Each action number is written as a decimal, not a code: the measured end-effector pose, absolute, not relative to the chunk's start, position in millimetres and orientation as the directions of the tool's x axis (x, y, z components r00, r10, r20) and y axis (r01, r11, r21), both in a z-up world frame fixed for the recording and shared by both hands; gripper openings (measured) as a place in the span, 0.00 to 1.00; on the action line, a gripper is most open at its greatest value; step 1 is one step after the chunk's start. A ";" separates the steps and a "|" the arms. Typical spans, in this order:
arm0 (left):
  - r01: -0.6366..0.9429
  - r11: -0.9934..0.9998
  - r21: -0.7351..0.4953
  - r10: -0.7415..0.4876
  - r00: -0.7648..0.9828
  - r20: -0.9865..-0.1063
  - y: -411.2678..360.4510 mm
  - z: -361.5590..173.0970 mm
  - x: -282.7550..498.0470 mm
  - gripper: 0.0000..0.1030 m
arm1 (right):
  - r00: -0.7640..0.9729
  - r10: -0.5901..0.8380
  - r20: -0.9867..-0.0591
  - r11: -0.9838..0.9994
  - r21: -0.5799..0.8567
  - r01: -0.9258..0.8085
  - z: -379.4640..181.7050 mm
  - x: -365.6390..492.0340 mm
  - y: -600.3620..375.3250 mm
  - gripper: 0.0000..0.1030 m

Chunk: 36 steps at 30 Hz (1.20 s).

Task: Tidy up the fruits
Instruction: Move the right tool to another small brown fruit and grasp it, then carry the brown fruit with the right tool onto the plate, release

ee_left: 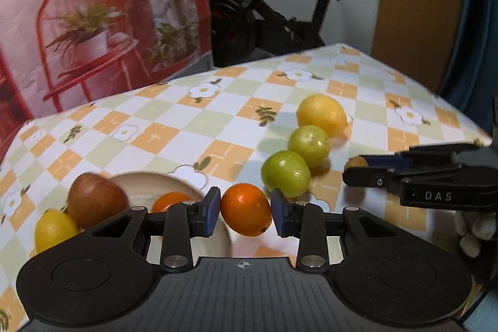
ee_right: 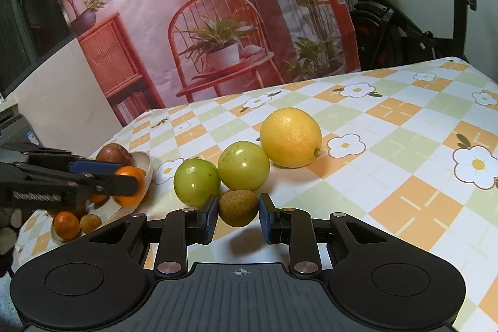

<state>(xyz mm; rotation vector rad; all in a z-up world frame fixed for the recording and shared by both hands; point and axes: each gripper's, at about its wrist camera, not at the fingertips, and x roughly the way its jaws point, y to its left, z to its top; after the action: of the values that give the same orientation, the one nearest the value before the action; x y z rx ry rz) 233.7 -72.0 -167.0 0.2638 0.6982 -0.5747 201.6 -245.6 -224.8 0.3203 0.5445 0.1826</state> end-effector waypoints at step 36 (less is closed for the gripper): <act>0.498 0.864 -0.079 -0.407 0.597 -0.691 -4.1 -192.9 218.5 0.37 | 0.811 0.308 -0.498 0.950 0.204 -0.235 -191.3 217.9 -180.2 0.25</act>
<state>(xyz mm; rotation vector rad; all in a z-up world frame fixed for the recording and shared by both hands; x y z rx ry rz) 218.5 -4.1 -192.9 0.1268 0.7683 -0.5266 217.9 -180.2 -191.3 0.1351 0.5540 0.2910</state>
